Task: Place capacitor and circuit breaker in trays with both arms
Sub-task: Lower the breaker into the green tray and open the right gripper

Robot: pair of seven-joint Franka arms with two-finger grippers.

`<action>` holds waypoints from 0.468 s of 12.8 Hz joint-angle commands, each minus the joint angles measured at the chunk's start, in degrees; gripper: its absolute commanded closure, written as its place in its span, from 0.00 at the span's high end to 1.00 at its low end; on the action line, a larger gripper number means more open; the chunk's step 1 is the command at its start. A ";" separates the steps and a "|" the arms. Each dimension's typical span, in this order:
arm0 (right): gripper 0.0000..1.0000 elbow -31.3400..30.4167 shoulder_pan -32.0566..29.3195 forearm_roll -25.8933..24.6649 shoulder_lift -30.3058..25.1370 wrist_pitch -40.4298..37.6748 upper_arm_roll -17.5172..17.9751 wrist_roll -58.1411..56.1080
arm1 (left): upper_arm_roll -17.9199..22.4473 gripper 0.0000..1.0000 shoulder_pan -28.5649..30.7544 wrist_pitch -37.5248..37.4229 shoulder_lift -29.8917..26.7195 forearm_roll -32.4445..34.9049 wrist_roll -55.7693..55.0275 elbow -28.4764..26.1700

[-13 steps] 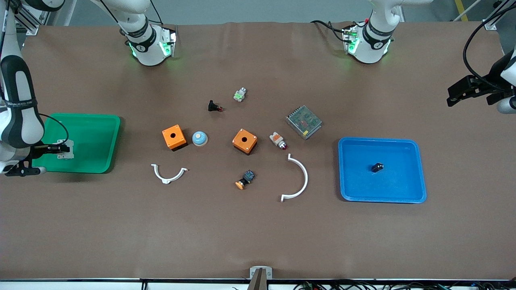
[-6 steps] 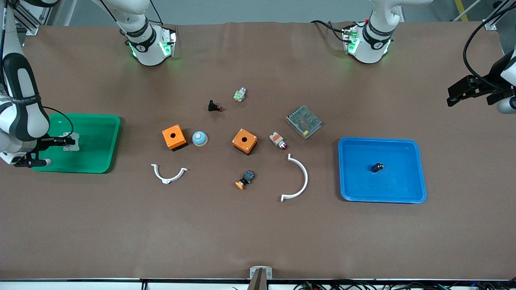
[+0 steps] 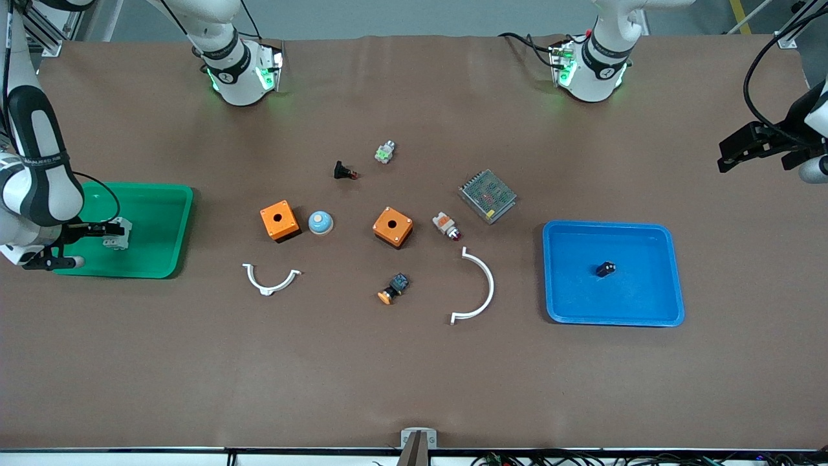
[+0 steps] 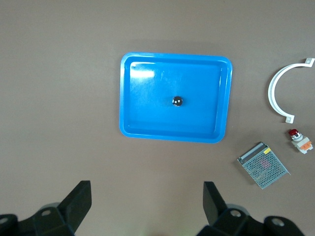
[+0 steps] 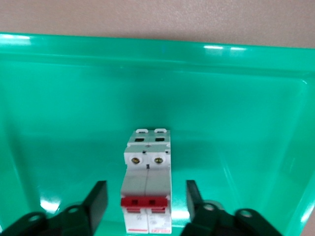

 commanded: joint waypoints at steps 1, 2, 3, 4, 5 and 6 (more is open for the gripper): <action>1.00 3.78 0.69 -0.83 -4.54 -8.65 0.96 1.69 | 0.32 1.00 0.12 1.00 -0.92 -0.87 1.07 -0.73; 1.00 7.29 1.48 -0.83 -4.98 -12.52 1.13 3.35 | 0.32 1.00 -0.05 1.09 -0.75 -0.78 0.99 -0.73; 1.00 11.24 2.79 -0.74 -4.98 -15.86 1.14 4.32 | 0.32 1.00 -0.05 1.44 -0.22 -0.87 0.99 -0.73; 1.00 15.28 4.29 -0.65 -4.98 -19.81 1.14 5.20 | 0.23 1.00 0.03 2.40 0.04 -0.78 0.99 -0.73; 1.00 18.89 5.95 -0.65 -4.98 -22.20 1.14 5.47 | 0.32 1.00 -0.31 3.28 0.22 -0.69 0.99 -0.73; 1.00 21.80 7.80 -0.57 -4.98 -23.18 1.31 5.56 | 0.32 1.00 -0.49 3.55 0.48 -0.60 0.55 -0.73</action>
